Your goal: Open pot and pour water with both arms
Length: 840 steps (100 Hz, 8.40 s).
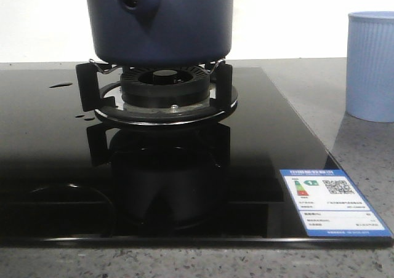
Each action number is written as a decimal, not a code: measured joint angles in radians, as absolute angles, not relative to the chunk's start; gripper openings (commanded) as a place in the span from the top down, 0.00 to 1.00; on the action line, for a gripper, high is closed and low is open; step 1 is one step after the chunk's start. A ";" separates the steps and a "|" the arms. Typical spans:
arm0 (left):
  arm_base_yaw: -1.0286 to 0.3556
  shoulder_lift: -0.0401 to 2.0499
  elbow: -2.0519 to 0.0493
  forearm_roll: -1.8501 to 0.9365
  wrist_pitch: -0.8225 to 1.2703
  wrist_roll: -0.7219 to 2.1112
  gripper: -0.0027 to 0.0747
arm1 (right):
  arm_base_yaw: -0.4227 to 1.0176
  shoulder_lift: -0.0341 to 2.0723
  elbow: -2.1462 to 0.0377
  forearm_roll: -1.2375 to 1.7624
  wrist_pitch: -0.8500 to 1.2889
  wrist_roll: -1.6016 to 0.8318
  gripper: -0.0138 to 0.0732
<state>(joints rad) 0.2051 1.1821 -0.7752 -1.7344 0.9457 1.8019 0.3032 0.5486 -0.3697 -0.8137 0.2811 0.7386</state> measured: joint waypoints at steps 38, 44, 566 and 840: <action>0.205 1.182 -0.775 -1.734 0.946 1.802 0.54 | 0.296 0.702 -0.361 -0.825 0.184 0.742 0.19; 0.205 1.182 -0.775 -1.734 0.946 1.802 0.54 | 0.296 0.722 -0.361 -0.829 0.168 0.742 0.19; 0.205 1.182 -0.775 -1.734 0.956 1.802 0.54 | 0.025 1.021 -0.455 -1.064 -0.299 0.906 0.19; 0.205 1.182 -0.775 -1.734 0.960 1.802 0.54 | 0.219 0.703 -0.447 0.472 0.125 -0.589 0.14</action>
